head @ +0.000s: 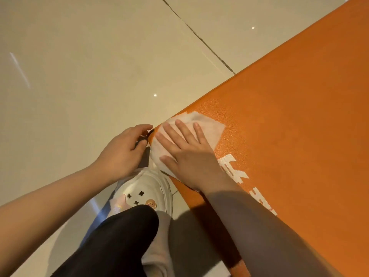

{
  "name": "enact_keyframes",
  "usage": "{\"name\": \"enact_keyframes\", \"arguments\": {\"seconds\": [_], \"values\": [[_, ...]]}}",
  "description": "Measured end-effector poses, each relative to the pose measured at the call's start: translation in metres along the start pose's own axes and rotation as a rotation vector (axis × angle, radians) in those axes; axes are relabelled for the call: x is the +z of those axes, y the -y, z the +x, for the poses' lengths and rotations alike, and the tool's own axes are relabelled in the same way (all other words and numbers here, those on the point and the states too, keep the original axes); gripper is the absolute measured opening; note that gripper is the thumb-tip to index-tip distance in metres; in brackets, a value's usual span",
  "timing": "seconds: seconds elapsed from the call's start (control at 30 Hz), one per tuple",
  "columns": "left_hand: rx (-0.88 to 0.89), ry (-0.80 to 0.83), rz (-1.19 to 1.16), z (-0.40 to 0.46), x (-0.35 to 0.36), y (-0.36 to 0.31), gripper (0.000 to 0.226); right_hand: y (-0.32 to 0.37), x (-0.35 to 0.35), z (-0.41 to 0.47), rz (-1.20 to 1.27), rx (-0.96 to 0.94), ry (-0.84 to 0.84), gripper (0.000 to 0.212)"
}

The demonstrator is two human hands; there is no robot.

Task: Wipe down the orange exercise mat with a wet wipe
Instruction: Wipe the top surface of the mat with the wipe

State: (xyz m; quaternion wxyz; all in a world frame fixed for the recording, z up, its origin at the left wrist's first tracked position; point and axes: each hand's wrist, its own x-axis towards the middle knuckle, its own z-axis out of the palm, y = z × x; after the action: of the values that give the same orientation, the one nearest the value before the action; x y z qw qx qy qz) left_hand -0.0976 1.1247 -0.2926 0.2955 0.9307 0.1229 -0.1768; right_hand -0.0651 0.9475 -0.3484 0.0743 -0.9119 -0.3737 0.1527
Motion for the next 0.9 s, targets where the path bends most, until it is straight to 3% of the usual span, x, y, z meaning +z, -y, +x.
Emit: {"name": "enact_keyframes", "arguments": {"seconds": [0.07,0.17,0.37,0.5,0.57,0.7,0.8,0.9], "values": [[-0.002,0.012,0.024,-0.002,-0.001,-0.001,0.041,-0.017,-0.010,0.016,-0.037,0.025,0.006,0.059],[0.025,0.012,0.044,-0.001,0.000,-0.008,0.042,-0.074,-0.030,0.018,-0.032,0.225,-0.021,0.061],[0.048,0.029,0.054,0.003,0.017,-0.021,0.046,-0.205,-0.058,-0.048,0.014,0.586,0.019,0.066],[-0.014,0.056,0.065,-0.002,0.019,-0.025,0.070,-0.203,-0.053,-0.073,0.097,0.805,-0.015,0.067],[-0.042,0.037,0.072,-0.005,0.024,-0.027,0.067,-0.161,-0.040,-0.063,0.094,0.668,-0.028,0.066],[-0.079,-0.026,0.043,-0.007,0.034,-0.030,0.065,-0.074,-0.017,-0.021,-0.021,0.149,0.023,0.063],[-0.071,-0.045,0.040,-0.009,0.038,-0.027,0.062,-0.083,-0.024,0.010,-0.064,-0.027,0.054,0.061],[-0.088,-0.059,0.063,-0.010,0.043,-0.028,0.062,-0.137,-0.041,0.029,-0.073,-0.027,0.029,0.063]]}}
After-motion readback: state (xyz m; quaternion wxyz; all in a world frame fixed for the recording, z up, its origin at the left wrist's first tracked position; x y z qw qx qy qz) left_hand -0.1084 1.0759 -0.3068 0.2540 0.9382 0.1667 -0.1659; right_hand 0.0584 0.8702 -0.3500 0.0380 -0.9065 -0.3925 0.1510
